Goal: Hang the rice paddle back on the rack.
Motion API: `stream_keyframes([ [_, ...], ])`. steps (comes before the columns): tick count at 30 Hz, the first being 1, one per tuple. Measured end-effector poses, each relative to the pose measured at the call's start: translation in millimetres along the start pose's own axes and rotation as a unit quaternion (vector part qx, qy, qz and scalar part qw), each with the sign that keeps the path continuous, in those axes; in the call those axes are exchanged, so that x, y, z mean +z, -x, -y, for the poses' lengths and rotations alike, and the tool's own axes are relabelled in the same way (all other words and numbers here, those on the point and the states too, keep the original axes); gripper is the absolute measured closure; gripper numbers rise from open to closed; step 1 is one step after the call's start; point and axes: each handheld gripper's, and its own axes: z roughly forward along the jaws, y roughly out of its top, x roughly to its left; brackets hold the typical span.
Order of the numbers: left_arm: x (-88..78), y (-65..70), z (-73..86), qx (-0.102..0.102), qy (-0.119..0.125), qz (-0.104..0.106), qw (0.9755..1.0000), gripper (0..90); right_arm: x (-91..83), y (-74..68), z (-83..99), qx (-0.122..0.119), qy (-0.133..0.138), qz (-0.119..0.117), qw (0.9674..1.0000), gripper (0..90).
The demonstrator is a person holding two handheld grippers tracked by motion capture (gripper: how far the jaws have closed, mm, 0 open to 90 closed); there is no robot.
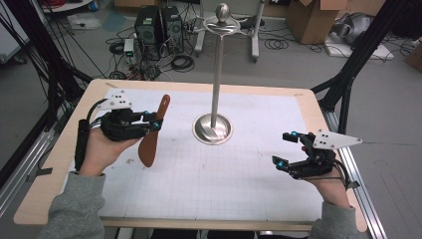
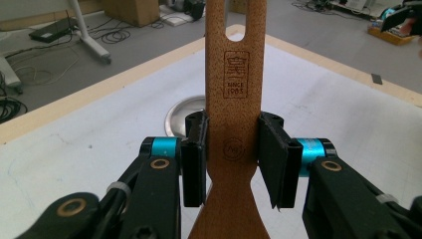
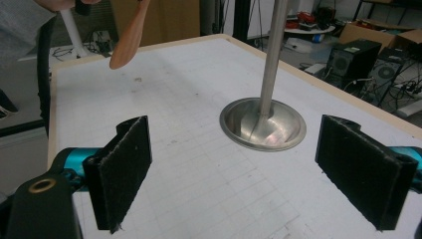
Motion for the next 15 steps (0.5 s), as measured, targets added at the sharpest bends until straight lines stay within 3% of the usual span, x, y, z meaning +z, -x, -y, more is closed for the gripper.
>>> stream_keyframes([
  [6,3.6,-3.0,-10.2,0.008,0.007,-0.002,0.9999,65.5,-1.0,0.8,0.6,0.003,-0.003,0.000,1.0000,13.4],
  [15,4.1,-12.6,-28.1,-0.005,0.021,0.007,0.9997,65.5,-0.4,2.4,1.3,0.003,-0.005,0.002,1.0000,13.4],
])
